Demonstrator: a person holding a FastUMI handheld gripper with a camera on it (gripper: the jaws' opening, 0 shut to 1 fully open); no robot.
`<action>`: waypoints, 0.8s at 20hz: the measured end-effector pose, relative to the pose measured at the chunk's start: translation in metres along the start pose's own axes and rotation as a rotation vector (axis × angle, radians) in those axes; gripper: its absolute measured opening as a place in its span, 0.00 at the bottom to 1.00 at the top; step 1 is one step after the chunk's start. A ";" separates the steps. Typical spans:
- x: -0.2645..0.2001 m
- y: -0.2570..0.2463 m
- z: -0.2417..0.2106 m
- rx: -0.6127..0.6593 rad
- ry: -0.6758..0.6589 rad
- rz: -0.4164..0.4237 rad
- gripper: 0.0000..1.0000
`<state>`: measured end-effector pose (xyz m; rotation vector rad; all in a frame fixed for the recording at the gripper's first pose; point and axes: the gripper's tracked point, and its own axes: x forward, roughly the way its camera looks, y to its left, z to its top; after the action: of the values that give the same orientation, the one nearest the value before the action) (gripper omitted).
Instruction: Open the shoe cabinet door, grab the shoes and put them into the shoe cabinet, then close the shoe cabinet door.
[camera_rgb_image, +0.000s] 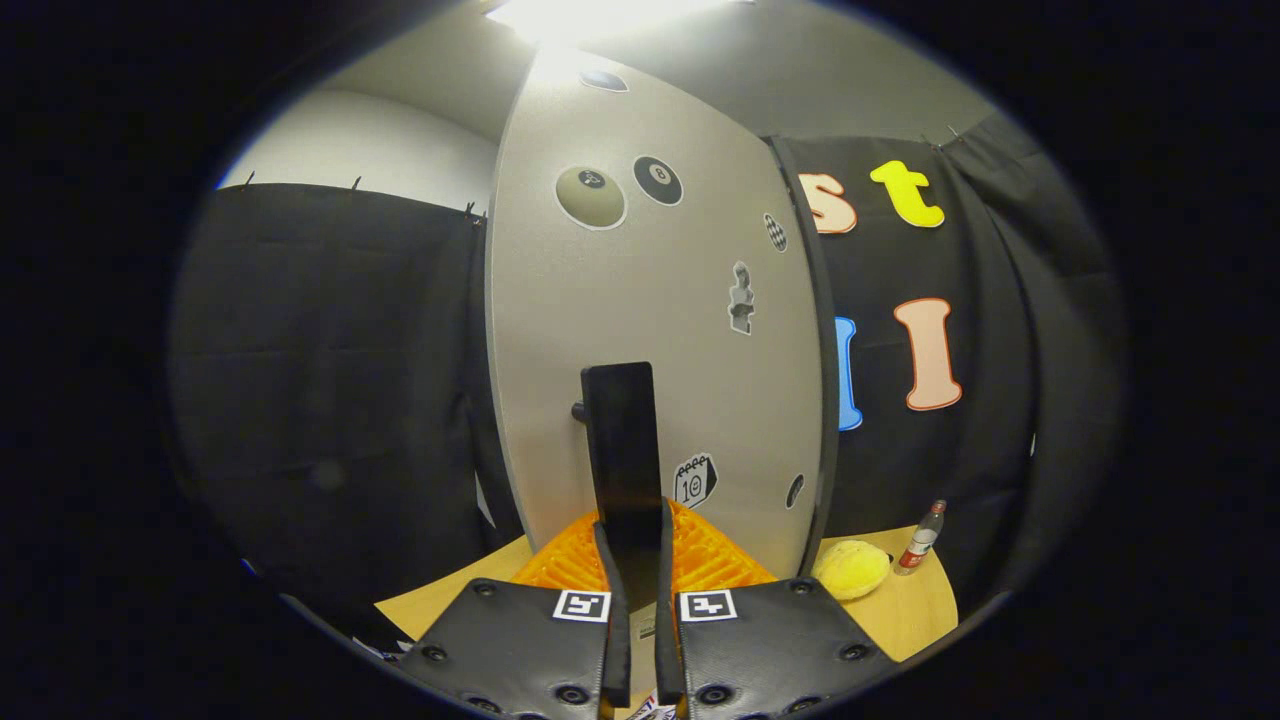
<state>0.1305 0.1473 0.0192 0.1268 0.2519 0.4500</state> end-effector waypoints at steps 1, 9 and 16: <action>-0.006 -0.005 0.000 -0.005 -0.001 0.005 0.11; -0.034 -0.061 0.006 -0.047 -0.034 -0.040 0.11; -0.053 -0.131 0.006 -0.057 -0.058 -0.218 0.10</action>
<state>0.1400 0.0060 0.0132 0.0559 0.1933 0.2360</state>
